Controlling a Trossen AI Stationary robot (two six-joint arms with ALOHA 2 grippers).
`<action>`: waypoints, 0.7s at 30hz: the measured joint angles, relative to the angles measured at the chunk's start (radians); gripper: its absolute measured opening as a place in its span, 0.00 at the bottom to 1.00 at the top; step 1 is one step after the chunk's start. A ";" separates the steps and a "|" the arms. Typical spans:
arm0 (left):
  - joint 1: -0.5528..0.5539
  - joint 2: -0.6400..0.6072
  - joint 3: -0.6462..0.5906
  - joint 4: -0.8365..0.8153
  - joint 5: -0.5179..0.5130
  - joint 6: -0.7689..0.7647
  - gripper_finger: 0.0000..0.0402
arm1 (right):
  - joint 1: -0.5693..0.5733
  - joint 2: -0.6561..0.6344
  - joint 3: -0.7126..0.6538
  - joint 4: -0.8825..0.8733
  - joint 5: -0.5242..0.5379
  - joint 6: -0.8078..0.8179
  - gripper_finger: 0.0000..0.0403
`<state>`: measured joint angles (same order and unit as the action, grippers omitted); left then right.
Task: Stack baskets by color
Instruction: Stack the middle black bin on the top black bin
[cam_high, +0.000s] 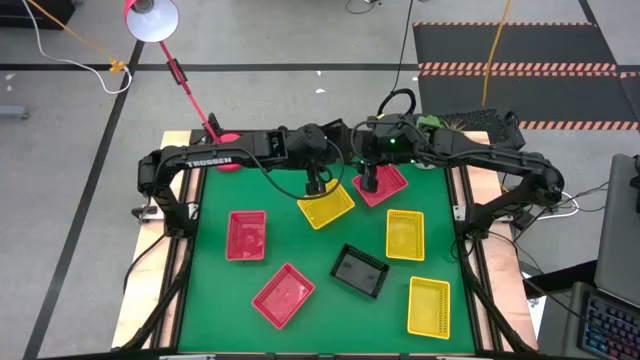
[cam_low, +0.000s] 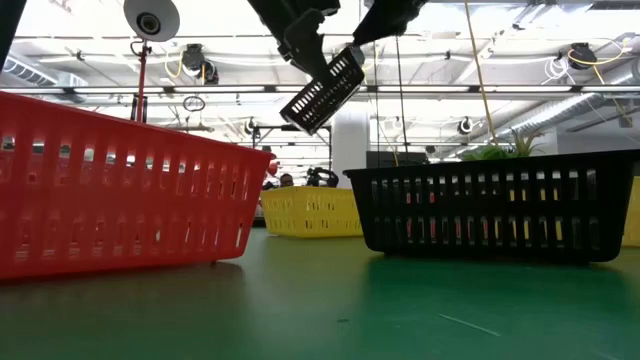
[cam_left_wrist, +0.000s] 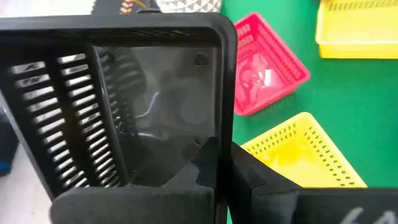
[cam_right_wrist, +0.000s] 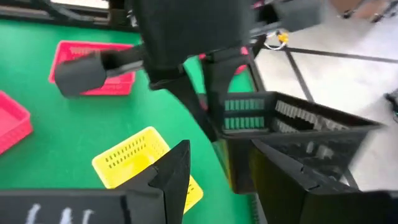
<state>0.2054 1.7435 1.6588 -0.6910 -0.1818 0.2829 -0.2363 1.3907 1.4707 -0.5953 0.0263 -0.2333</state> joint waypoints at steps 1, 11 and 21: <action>0.000 0.000 0.000 0.003 0.016 0.003 0.02 | 0.000 0.001 -0.016 0.026 -0.003 -0.018 0.39; 0.011 -0.001 -0.030 -0.042 0.000 -0.014 0.02 | 0.011 0.000 -0.081 0.098 0.026 -0.064 0.39; 0.088 -0.001 -0.028 0.017 -0.008 0.141 0.01 | 0.009 -0.090 -0.082 -0.048 0.171 0.082 0.39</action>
<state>0.2938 1.7428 1.6305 -0.6741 -0.1900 0.4239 -0.2276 1.3009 1.3884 -0.6432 0.1968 -0.1508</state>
